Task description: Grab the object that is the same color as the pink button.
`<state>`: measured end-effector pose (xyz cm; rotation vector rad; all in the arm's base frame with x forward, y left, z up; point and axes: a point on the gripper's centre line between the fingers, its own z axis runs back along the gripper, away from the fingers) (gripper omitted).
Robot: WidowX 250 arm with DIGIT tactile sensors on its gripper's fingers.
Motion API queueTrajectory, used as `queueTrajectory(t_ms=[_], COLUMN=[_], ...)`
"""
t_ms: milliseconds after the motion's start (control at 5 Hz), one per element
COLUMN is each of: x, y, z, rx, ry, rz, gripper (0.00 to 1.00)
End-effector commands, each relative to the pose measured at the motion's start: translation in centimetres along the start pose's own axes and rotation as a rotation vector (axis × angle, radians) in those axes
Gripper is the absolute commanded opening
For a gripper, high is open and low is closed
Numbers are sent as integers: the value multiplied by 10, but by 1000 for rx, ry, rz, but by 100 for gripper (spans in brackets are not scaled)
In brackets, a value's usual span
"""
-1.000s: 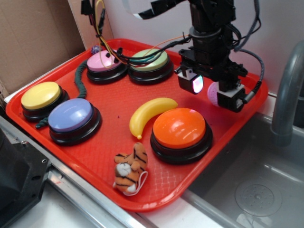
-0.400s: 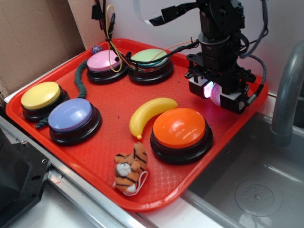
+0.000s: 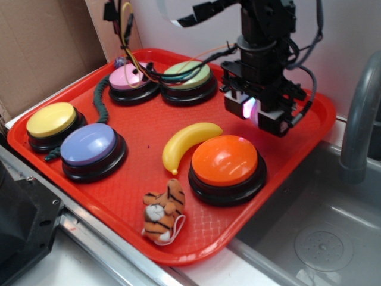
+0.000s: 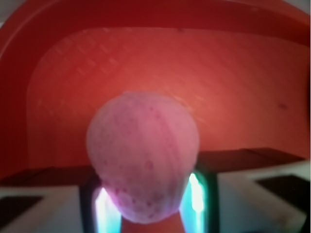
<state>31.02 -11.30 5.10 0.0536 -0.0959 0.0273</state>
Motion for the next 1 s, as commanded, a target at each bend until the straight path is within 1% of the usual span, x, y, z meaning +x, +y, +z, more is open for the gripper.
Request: queueTrajectory(t_ms=[0,200,400,600,800], x=[-27,-50,-67,-77,-81], y=[71,110,136,148,149], z=[79,95,97,93,93], rx=[-49,-55,-50,-20,1], ry=[-49,-24,-10,-12,-31], rz=[100,120,183,224,270], gripper=[0,0,0,0,0])
